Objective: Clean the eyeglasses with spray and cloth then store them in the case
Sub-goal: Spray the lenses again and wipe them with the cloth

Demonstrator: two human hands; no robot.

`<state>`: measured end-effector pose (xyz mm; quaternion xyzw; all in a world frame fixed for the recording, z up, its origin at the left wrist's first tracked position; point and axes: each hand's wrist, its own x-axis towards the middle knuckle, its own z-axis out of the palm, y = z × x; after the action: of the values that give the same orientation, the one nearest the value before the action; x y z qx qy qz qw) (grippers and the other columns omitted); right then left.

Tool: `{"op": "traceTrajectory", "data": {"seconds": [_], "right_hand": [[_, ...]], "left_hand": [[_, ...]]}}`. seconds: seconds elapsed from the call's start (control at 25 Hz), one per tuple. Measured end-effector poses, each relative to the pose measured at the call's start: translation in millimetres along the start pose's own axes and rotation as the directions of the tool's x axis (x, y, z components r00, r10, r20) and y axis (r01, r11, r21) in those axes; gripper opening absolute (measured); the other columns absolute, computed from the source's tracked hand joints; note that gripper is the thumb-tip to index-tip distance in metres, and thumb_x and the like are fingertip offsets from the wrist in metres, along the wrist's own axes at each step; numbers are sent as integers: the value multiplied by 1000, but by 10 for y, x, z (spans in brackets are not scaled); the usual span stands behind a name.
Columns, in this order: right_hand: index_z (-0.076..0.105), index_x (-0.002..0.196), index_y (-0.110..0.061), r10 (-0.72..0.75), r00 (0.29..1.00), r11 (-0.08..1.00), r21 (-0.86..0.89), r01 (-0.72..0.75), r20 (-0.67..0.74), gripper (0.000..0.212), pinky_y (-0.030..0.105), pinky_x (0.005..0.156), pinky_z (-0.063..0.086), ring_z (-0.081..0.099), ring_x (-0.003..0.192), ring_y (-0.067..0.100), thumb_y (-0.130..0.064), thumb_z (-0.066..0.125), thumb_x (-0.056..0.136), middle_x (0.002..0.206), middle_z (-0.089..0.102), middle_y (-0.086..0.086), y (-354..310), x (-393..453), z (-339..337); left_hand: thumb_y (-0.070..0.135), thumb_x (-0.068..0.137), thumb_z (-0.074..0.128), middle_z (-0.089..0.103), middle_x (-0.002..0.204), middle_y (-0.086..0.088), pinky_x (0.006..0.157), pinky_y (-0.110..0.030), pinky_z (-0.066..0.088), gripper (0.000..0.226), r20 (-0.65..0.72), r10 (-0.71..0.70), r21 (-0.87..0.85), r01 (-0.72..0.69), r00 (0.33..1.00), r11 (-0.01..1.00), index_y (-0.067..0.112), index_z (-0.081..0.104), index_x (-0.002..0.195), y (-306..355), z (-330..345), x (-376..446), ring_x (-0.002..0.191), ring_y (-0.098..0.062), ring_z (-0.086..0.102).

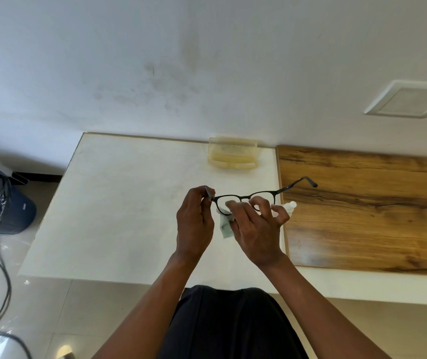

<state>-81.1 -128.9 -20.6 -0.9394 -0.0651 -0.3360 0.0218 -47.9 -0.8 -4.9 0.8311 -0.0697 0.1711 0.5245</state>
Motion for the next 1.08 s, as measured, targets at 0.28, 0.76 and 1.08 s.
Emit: {"op": "traceTrajectory", "data": {"seconds": [0.28, 0.76, 1.08], "right_hand": [[46, 113, -22, 131, 983, 980, 135, -148, 128, 52, 38, 83, 24, 47, 111, 16, -16, 76, 70, 97, 72, -5, -85, 74, 1], [42, 100, -19, 83, 995, 932, 349, -100, 62, 65, 35, 77, 26, 49, 95, 13, 0, 84, 54, 80, 71, -2, -68, 29, 25], [47, 106, -27, 45, 998, 998, -33, -46, -37, 46, 39, 81, 25, 59, 101, 16, -23, 76, 69, 78, 72, -15, 14, 3, 16]], "left_hand": [[-15, 84, 51, 59, 88, 1, 74, -1, 39, 15, 8, 26, 12, -26, 1000, 1000, -2, 57, 89, 3, -15, 39, 82, 3, 51], [-12, 85, 52, 63, 85, -6, 73, 0, 38, 10, 15, 47, 23, -47, 999, 999, -4, 57, 90, 17, -16, 13, 82, -1, 52], [-10, 85, 50, 63, 85, -9, 70, -2, 37, 11, 39, 57, 37, -59, 998, 998, -1, 56, 90, -4, -32, 17, 79, -7, 53]]}}
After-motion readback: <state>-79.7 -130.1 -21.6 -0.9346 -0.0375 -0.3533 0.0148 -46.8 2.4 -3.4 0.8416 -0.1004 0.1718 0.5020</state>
